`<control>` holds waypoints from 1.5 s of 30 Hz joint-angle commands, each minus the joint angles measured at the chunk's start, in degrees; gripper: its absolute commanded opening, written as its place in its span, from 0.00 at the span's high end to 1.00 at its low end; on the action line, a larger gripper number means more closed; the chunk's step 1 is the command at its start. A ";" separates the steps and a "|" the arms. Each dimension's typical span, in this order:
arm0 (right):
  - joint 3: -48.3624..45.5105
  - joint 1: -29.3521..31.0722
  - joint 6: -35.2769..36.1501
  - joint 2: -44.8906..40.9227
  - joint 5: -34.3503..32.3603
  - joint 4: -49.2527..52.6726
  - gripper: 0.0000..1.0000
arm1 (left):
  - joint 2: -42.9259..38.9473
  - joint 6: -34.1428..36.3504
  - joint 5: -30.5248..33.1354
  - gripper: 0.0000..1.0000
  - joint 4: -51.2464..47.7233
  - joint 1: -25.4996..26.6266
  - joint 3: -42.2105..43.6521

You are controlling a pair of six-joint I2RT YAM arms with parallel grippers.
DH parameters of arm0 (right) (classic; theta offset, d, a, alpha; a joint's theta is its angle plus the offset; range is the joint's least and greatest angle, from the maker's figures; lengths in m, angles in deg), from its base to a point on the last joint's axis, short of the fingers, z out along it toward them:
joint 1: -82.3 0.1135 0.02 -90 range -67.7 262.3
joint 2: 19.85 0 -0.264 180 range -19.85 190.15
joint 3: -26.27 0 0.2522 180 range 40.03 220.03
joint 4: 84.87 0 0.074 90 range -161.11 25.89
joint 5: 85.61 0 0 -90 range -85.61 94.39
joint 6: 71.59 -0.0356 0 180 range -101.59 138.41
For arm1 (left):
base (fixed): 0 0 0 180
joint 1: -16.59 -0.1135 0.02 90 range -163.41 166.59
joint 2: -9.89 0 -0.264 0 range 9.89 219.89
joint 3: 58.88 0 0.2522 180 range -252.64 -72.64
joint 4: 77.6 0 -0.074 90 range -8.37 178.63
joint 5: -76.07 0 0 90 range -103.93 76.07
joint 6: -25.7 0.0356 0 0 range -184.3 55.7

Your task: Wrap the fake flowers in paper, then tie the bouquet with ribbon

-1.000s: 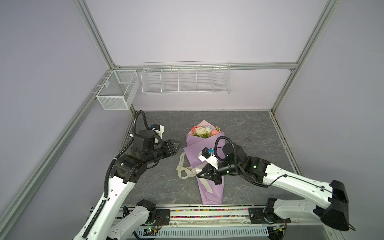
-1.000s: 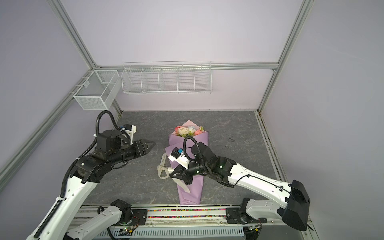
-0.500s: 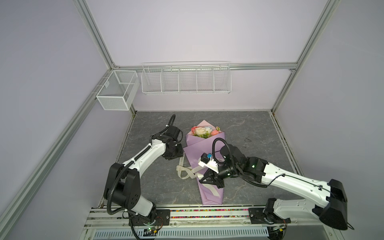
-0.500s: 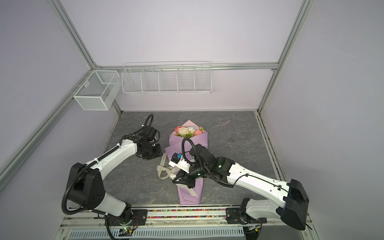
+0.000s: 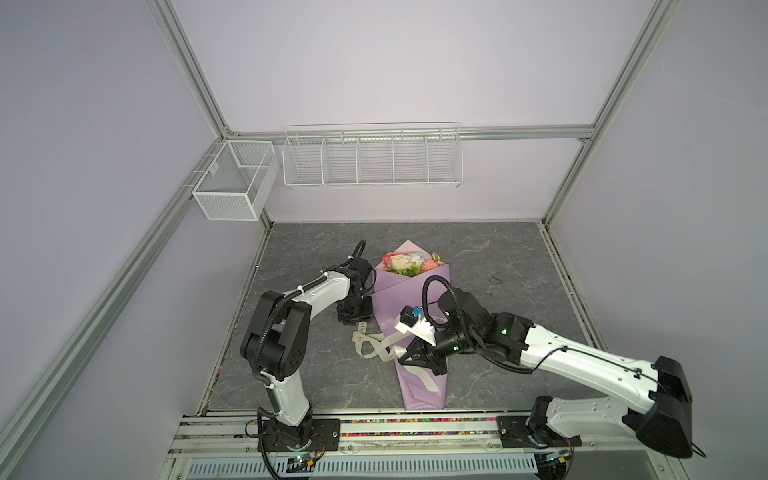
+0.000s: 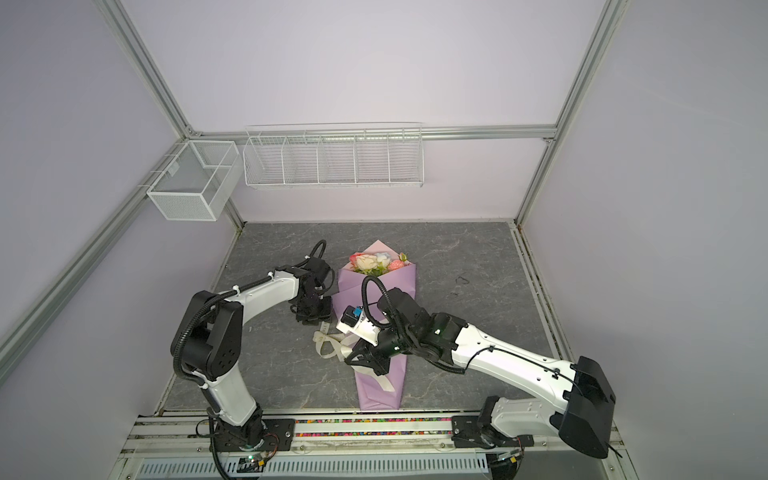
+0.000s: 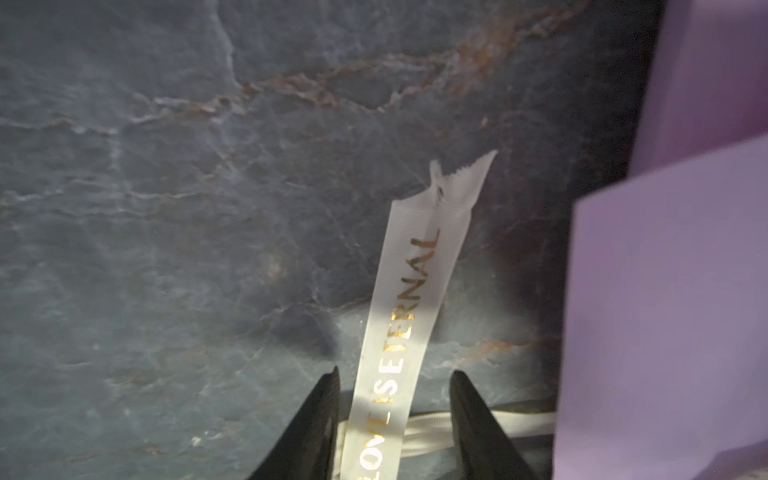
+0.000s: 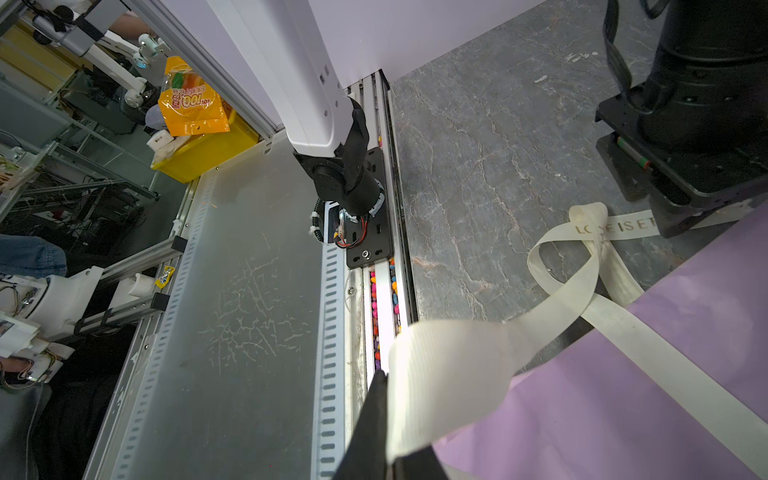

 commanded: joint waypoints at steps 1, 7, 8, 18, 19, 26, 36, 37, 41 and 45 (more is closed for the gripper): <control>1.43 0.34 2.11 0.28 -0.94 1.12 0.91 | 1.74 1.26 -0.17 0.56 1.22 0.30 -0.60; 1.82 0.35 2.15 0.17 -1.49 1.45 0.91 | 4.10 1.28 0.02 0.61 2.42 0.49 0.58; 1.82 0.36 2.24 0.21 -1.63 1.48 0.91 | 4.52 1.40 0.20 0.63 2.61 0.55 0.81; 2.18 0.34 2.50 0.21 -3.06 2.08 0.91 | 10.55 0.39 9.60 0.82 0.44 3.96 1.31; 2.29 0.32 2.55 0.30 -3.29 2.18 0.91 | 11.26 0.08 10.40 0.83 0.12 4.16 1.27; 2.62 0.33 2.50 0.56 -4.45 2.96 0.91 | 11.26 -0.02 11.01 1.00 0.14 4.35 0.12; 2.66 -0.45 5.25 -3.87 -12.78 5.29 0.92 | -6.38 -2.68 11.98 1.00 -5.01 1.41 -6.42; 2.53 -0.82 5.67 -4.40 -13.52 5.77 0.92 | -8.62 -2.70 11.41 1.00 -5.18 0.15 -6.84; 2.31 -1.85 7.07 -6.70 -14.06 7.60 0.92 | -17.95 -4.00 9.71 1.00 -4.70 -6.70 -7.27; 2.44 -2.19 7.34 -7.54 -13.18 8.30 0.92 | -25.87 -4.62 11.29 1.00 -3.08 -11.85 -6.44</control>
